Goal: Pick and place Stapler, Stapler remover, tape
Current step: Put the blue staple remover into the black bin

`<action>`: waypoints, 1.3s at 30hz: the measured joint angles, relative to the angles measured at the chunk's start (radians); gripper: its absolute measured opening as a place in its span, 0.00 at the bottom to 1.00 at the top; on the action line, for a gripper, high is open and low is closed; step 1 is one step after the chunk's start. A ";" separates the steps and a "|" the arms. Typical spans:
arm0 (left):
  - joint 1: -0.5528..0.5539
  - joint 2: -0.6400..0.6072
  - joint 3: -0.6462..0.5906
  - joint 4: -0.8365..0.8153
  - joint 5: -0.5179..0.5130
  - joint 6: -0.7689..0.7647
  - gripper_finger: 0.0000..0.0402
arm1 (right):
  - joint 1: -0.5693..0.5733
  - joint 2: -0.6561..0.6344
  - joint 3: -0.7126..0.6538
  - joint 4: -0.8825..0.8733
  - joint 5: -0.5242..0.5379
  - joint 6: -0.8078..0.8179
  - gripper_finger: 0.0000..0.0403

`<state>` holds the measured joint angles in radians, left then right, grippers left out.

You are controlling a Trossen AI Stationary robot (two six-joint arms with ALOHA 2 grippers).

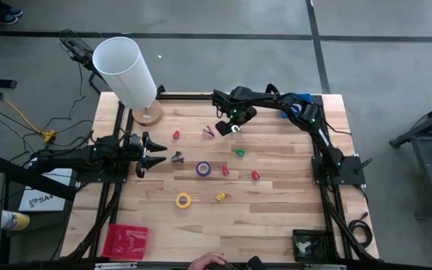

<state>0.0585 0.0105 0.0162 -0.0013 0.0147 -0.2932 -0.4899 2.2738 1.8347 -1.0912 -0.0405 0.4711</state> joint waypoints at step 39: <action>0.000 0.000 0.000 0.000 0.000 0.000 0.53 | -0.001 0.019 -0.005 -0.009 -0.015 -0.004 0.24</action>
<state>0.0584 0.0105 0.0162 -0.0011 0.0151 -0.2933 -0.4911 2.2925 1.8294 -1.1005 -0.0559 0.4667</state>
